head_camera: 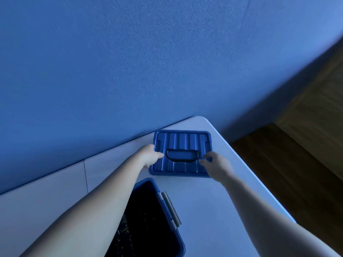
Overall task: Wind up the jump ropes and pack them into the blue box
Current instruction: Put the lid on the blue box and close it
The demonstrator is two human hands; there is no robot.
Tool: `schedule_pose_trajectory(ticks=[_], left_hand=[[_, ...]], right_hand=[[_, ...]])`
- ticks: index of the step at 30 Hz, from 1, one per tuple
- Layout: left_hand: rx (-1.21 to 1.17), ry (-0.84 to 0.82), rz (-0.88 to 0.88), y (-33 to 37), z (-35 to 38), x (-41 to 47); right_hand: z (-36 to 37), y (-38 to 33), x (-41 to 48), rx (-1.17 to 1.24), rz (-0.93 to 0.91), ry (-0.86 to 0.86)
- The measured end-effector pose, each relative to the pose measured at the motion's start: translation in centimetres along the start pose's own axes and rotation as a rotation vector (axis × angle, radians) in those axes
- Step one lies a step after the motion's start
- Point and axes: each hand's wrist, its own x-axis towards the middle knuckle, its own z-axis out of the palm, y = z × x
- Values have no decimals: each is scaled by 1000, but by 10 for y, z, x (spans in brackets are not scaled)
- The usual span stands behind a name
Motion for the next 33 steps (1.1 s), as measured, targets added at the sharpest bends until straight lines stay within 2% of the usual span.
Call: schedule_pose_trajectory(ticks=[3, 6, 9, 15, 20, 24, 33], left_hand=[[-70, 103, 118, 10, -16, -30], [-23, 291, 171, 5, -34, -79], [-91, 421, 168, -30, -44, -137], [-198, 544, 47, -127, -19, -244], [-208, 558, -14, -186, 27, -290], [-211, 568, -43, -205, 57, -310], [154, 652, 18, -222, 98, -312]], right_hand=[[-24, -16, -15, 51, -38, 113], [-45, -41, -44, 65, -119, 145], [-51, -70, -87, 18, -245, 138], [-14, -98, -171, -159, -507, 39], [24, -86, -204, -285, -594, -107], [35, -70, -222, -376, -587, -208], [51, -40, -232, -523, -671, -190]])
